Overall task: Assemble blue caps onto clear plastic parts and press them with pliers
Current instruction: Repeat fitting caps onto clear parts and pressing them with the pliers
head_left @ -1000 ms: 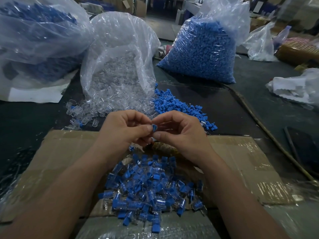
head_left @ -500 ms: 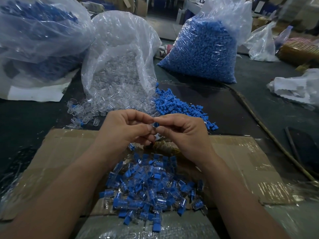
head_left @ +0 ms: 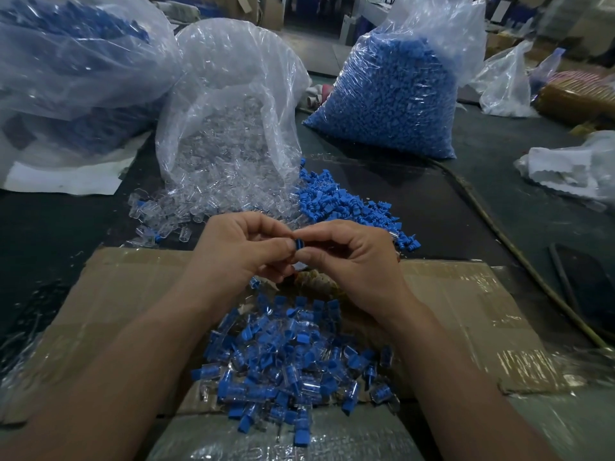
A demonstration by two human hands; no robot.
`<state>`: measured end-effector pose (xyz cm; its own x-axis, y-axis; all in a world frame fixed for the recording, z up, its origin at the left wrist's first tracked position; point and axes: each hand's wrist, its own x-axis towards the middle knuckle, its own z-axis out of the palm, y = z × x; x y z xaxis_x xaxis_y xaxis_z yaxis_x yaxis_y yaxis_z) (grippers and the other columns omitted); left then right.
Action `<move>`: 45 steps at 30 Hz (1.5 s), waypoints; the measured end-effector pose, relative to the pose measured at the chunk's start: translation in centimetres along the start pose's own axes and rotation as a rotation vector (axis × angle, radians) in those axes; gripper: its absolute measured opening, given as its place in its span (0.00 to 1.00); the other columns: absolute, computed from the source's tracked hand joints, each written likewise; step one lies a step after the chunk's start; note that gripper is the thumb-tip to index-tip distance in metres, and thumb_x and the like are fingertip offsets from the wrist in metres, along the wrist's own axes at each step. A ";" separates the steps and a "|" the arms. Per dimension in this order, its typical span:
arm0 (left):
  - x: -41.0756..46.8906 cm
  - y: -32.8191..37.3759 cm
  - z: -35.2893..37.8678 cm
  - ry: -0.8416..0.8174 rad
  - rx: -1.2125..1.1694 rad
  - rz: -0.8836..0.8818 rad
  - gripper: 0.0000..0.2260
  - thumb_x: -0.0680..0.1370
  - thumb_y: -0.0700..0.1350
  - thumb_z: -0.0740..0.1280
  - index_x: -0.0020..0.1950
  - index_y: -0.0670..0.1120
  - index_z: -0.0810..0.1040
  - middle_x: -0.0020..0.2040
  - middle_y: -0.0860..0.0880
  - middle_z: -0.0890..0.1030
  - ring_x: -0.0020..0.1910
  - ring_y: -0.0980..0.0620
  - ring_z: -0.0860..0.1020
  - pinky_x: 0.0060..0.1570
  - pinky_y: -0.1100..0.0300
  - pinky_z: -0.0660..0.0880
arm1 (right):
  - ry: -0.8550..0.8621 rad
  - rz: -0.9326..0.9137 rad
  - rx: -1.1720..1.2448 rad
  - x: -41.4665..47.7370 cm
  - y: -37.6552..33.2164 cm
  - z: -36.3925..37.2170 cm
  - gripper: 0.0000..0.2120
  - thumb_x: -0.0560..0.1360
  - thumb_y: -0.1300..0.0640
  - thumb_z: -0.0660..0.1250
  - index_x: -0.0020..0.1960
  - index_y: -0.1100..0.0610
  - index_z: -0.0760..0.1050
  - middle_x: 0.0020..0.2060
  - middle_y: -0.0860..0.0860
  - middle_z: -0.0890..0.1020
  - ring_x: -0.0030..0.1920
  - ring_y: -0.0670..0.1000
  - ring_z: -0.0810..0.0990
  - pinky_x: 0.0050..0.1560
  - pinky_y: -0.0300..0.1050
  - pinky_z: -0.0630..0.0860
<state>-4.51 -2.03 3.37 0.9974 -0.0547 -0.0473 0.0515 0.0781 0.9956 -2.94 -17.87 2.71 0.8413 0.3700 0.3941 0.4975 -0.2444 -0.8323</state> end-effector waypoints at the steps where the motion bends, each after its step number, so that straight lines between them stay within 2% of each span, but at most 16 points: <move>1: 0.0 0.0 0.0 0.003 0.000 0.003 0.03 0.67 0.35 0.69 0.38 0.40 0.77 0.28 0.46 0.81 0.25 0.53 0.78 0.25 0.65 0.75 | -0.001 -0.002 0.005 0.0 0.0 0.0 0.15 0.67 0.65 0.72 0.51 0.53 0.78 0.42 0.44 0.81 0.45 0.44 0.81 0.49 0.38 0.78; 6: -0.1 0.2 0.0 -0.007 -0.015 0.007 0.04 0.65 0.36 0.70 0.38 0.40 0.78 0.28 0.45 0.81 0.25 0.53 0.78 0.25 0.65 0.75 | 0.023 -0.056 -0.010 0.0 0.1 0.1 0.15 0.66 0.65 0.73 0.51 0.55 0.78 0.42 0.46 0.82 0.43 0.46 0.82 0.47 0.42 0.79; 14: -0.1 0.1 0.0 -0.018 -0.055 -0.039 0.05 0.64 0.34 0.69 0.37 0.39 0.77 0.27 0.44 0.80 0.24 0.52 0.78 0.24 0.65 0.75 | 0.054 -0.153 -0.128 0.0 0.7 0.0 0.14 0.66 0.64 0.72 0.51 0.60 0.79 0.42 0.48 0.81 0.43 0.44 0.81 0.46 0.36 0.78; 19: 0.0 -0.1 0.0 -0.024 -0.035 -0.035 0.04 0.67 0.31 0.68 0.37 0.39 0.77 0.27 0.44 0.80 0.24 0.52 0.78 0.24 0.65 0.75 | 0.048 -0.167 -0.177 0.0 0.6 0.1 0.13 0.66 0.64 0.73 0.50 0.62 0.80 0.41 0.47 0.81 0.43 0.44 0.81 0.46 0.35 0.78; 21: 0.1 -0.2 -0.1 -0.026 -0.016 -0.021 0.04 0.68 0.31 0.68 0.37 0.39 0.77 0.28 0.44 0.81 0.25 0.53 0.78 0.25 0.66 0.75 | 0.021 -0.112 -0.159 0.0 0.4 0.0 0.14 0.66 0.63 0.74 0.51 0.57 0.79 0.41 0.45 0.81 0.43 0.43 0.81 0.46 0.34 0.77; 24: 0.2 -0.4 -0.3 -0.015 -0.016 -0.003 0.04 0.69 0.32 0.68 0.38 0.40 0.77 0.29 0.45 0.81 0.27 0.53 0.79 0.26 0.66 0.75 | 0.000 0.074 -0.146 0.2 0.4 -0.9 0.14 0.67 0.58 0.73 0.52 0.49 0.78 0.41 0.38 0.79 0.44 0.38 0.80 0.46 0.29 0.75; 27: 0.5 -0.5 -0.8 0.041 -0.030 0.023 0.05 0.69 0.32 0.67 0.37 0.41 0.78 0.30 0.46 0.81 0.28 0.53 0.79 0.28 0.65 0.76 | 0.010 0.223 -0.261 0.4 0.7 -2.5 0.10 0.69 0.54 0.72 0.43 0.40 0.75 0.38 0.35 0.78 0.42 0.34 0.78 0.44 0.26 0.73; 30: 0.7 -0.6 -1.1 0.077 -0.059 0.024 0.06 0.69 0.32 0.67 0.37 0.42 0.78 0.31 0.45 0.82 0.28 0.53 0.79 0.28 0.66 0.75 | -0.049 0.319 -0.401 0.4 1.0 -3.9 0.12 0.71 0.57 0.71 0.39 0.40 0.74 0.38 0.35 0.77 0.40 0.33 0.76 0.40 0.26 0.68; 33: 0.8 -0.7 -1.1 0.090 -0.057 0.031 0.05 0.69 0.32 0.67 0.38 0.41 0.77 0.31 0.45 0.82 0.28 0.53 0.79 0.27 0.67 0.74 | -0.242 0.461 -0.480 0.3 0.9 -4.6 0.12 0.70 0.54 0.72 0.44 0.39 0.73 0.43 0.35 0.72 0.45 0.35 0.71 0.43 0.34 0.66; 36: 0.8 -0.8 -1.1 0.098 -0.055 0.042 0.04 0.69 0.32 0.68 0.39 0.41 0.77 0.31 0.45 0.82 0.28 0.53 0.80 0.27 0.67 0.74 | -0.389 0.549 -0.597 0.3 0.9 -4.6 0.20 0.69 0.51 0.72 0.59 0.42 0.72 0.48 0.40 0.69 0.50 0.43 0.69 0.49 0.42 0.65; 41: 0.7 -0.7 -1.1 0.102 -0.064 0.032 0.04 0.69 0.32 0.67 0.39 0.40 0.77 0.32 0.45 0.82 0.29 0.53 0.80 0.28 0.67 0.75 | -0.469 0.593 -0.576 0.1 0.6 -5.0 0.30 0.66 0.47 0.75 0.65 0.42 0.68 0.51 0.38 0.69 0.54 0.43 0.69 0.48 0.40 0.66; 45: 0.8 -0.6 -1.1 0.099 -0.063 0.031 0.03 0.67 0.34 0.68 0.39 0.40 0.77 0.32 0.45 0.82 0.29 0.53 0.80 0.28 0.66 0.75 | -0.502 0.625 -0.589 -0.1 0.7 -4.9 0.39 0.61 0.50 0.78 0.68 0.41 0.64 0.53 0.38 0.67 0.54 0.43 0.67 0.51 0.41 0.65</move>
<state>-3.71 -1.05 2.62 0.9985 0.0470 -0.0274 0.0205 0.1412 0.9898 -1.69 -22.44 4.01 0.8687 0.3259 -0.3730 0.1351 -0.8804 -0.4546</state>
